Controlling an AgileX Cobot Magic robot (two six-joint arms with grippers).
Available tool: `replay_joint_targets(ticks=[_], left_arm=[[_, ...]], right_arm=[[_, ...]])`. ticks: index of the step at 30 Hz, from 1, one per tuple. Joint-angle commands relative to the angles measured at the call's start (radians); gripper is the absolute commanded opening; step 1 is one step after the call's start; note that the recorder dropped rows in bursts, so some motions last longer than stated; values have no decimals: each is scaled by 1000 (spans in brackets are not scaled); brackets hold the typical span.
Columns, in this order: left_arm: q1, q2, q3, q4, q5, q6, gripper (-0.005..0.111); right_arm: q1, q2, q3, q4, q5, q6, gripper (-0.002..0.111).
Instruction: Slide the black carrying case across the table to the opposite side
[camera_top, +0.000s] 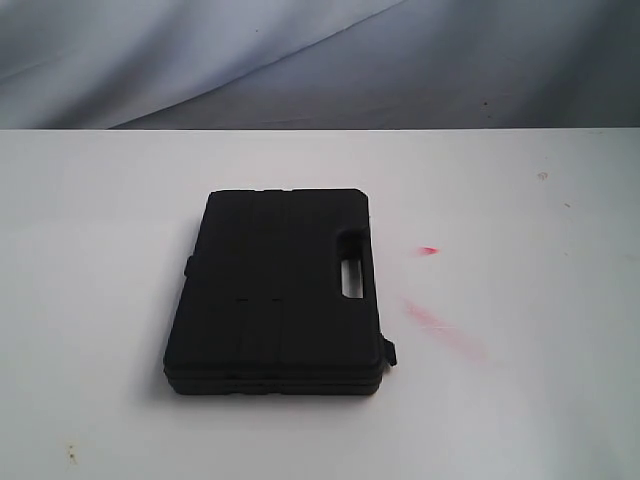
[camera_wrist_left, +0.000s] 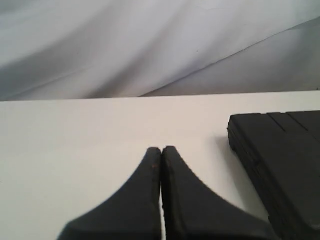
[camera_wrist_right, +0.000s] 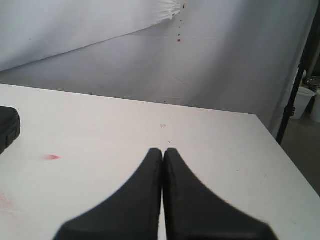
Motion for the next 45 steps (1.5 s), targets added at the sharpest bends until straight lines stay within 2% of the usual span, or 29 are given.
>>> replay_joint_targets(ticks=[1,3,7,13,17,29,31,35,45], left_arm=[[2,-4,5,0,21,7,0],[2,-4,5,-8,21,0,0],[2,-4,5,-21,26,-141,0],[2,-4,5,60,29,-141,0],[2,-4,5,167,-52,-141,0],[2,-4,5,172,-82,-141,0],[2,-4,5,172,-62,-141,0],[2,-4,5,172,87,-141,0],[2,-4,5,180,87,-141,0]], right_arm=[[-7,-3,4,4,0,6,0],[-7,-3,4,4,0,6,0],[-7,-3,4,4,0,6,0],[-7,-3,4,4,0,6,0],[-7,-3,4,4,0,6,0],[-7,-3,4,4,0,6,0],[-7,-3,4,4,0,6,0],[-7,-3,4,4,0,6,0],[-7,-3,4,4,0,6,0]])
